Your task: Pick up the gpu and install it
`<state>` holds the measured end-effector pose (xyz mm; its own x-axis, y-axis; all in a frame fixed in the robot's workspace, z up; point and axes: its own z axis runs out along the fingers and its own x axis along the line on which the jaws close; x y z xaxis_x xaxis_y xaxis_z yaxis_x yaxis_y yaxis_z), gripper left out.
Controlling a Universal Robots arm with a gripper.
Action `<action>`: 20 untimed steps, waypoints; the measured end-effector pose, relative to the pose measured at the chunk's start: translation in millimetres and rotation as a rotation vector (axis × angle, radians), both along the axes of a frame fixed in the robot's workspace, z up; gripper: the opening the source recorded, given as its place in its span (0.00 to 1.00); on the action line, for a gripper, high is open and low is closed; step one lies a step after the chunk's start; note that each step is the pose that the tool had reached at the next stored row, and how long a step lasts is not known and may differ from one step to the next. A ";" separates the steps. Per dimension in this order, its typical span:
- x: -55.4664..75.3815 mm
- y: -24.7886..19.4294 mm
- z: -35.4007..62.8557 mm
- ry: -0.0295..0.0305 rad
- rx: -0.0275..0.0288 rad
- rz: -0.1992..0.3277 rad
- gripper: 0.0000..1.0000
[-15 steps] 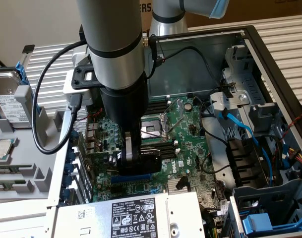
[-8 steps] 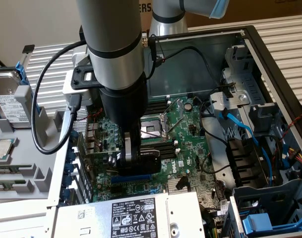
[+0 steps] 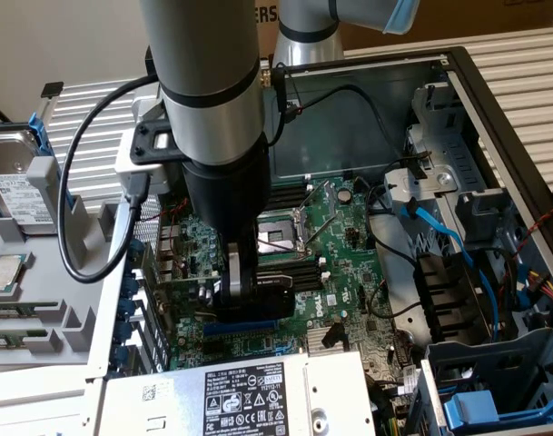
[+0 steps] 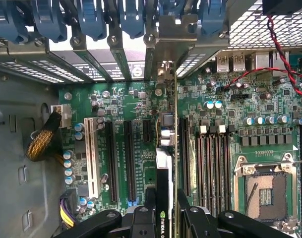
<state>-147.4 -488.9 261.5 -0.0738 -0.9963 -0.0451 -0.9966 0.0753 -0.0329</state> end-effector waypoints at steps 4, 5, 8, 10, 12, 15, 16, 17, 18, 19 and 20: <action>0.0 0.0 -1.0 0.0001 -0.0007 0.000 0.27; 0.0 0.0 -1.0 0.0001 -0.0008 0.000 0.27; -0.6 0.0 -1.1 -0.0001 -0.0006 0.000 0.27; -1.1 0.0 -1.2 -0.0001 -0.0006 0.000 0.27; -1.1 0.0 -1.2 0.0000 -0.0008 0.000 0.27; -1.1 0.0 -1.2 0.0000 -0.0007 0.000 0.27; -1.1 0.0 -1.2 0.0000 -0.0007 0.000 0.27; -1.2 0.0 -1.2 0.0000 -0.0007 0.000 0.27; -1.1 0.0 -1.3 0.0000 -0.0007 0.000 0.27; -1.1 0.0 -1.3 0.0000 -0.0007 0.000 0.27; -1.1 0.0 -1.5 0.0001 -0.0007 0.000 0.27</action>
<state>-148.5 -489.0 260.0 -0.0738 -0.9963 -0.0444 -0.9966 0.0753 -0.0329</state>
